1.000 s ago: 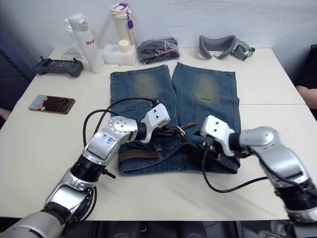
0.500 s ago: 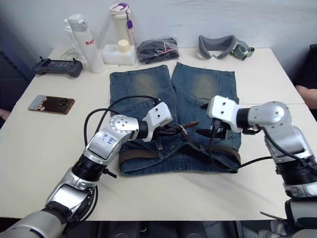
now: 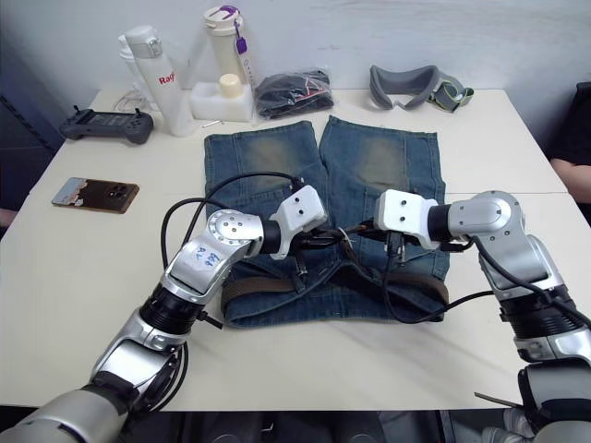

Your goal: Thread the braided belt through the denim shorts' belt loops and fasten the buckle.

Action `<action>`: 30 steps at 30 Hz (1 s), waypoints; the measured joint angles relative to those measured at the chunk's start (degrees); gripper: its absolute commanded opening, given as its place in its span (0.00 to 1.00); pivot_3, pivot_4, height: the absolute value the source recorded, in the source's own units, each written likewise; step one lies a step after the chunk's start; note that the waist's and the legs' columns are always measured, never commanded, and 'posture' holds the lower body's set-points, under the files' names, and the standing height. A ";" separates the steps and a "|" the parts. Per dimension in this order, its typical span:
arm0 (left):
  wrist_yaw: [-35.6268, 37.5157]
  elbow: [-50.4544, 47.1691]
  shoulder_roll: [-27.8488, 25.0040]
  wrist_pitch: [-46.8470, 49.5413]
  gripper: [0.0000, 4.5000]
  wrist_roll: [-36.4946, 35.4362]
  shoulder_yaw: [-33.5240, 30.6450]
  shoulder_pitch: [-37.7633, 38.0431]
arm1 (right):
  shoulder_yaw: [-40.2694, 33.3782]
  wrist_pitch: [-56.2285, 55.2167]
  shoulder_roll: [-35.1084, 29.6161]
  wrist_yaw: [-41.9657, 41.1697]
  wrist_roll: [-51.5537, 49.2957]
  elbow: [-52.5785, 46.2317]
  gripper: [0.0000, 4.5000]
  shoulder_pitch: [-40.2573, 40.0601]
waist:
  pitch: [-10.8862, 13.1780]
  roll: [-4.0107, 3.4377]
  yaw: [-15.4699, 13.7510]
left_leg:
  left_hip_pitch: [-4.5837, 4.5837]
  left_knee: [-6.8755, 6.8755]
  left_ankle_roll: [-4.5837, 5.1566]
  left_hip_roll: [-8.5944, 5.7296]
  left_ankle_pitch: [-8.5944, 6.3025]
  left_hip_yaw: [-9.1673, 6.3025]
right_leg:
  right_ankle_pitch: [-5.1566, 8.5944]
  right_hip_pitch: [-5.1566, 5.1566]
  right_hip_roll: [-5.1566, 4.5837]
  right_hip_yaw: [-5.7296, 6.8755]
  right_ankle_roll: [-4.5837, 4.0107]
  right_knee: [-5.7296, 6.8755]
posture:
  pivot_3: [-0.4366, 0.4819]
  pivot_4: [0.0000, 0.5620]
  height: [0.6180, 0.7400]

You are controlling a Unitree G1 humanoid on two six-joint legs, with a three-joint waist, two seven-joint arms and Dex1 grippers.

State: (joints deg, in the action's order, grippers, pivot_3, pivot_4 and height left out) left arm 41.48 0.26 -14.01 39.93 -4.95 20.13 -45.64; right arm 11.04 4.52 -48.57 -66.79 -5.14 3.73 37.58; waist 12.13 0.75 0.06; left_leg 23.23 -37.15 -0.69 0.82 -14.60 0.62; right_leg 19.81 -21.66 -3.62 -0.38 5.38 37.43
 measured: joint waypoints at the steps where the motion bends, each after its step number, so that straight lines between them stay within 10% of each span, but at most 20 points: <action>1: 0.64 -0.05 -0.11 0.62 0.50 -1.15 -0.94 -0.16 | 0.00 -1.32 -0.28 0.06 0.72 1.24 0.00 0.00 | 0.00 0.00 0.01 | -0.01 0.00 0.00 0.00 0.00 0.00 | 0.00 0.00 0.00 0.00 0.00 0.01 | 0.48 0.27 1.00; 7: 5.50 -4.69 -3.53 7.52 0.99 -10.13 -9.17 -0.60 | -0.50 -12.43 -2.84 1.74 4.98 9.54 0.00 0.10 | 0.00 0.00 0.22 | -0.02 0.03 -0.06 0.03 0.03 0.02 | 0.00 -0.02 -0.01 -0.01 0.00 0.01 | 0.48 0.27 1.00; 17: 3.92 -5.47 -6.68 13.24 0.99 -17.15 -17.43 -1.56 | -2.66 -28.84 -5.48 4.57 7.51 17.34 0.00 4.38 | 0.01 0.00 0.21 | -0.05 -0.05 -0.13 -0.01 0.10 0.06 | -0.05 0.01 0.01 -0.03 0.08 0.04 | 0.48 0.27 1.00; 23: 1.07 -3.94 -1.16 8.80 0.99 -13.15 -7.79 -4.65 | -2.53 -24.30 -3.11 3.46 6.33 15.31 0.00 10.91 | 0.00 0.00 -0.02 | -0.01 -0.02 -0.16 -0.03 0.11 0.06 | -0.07 0.02 0.01 -0.05 0.09 -0.03 | 0.48 0.27 1.00; 30: -3.36 0.33 1.85 6.85 0.43 -9.96 -5.64 -5.76 | -2.55 -18.28 -2.56 2.36 5.46 11.27 0.00 10.88 | 0.00 0.00 0.21 | -0.04 -0.01 -0.14 0.02 0.11 0.14 | -0.06 -0.01 0.00 -0.05 0.09 -0.02 | 0.48 0.27 1.00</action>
State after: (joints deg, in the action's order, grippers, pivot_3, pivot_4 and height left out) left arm 38.12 0.59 -12.15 46.79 -14.91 14.48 -51.40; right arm 8.49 -13.76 -51.13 -64.44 0.32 15.00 48.46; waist 12.14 0.75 0.27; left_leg 23.19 -37.15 -0.83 0.84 -14.50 0.76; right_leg 19.75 -21.67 -3.62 -0.43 5.47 37.41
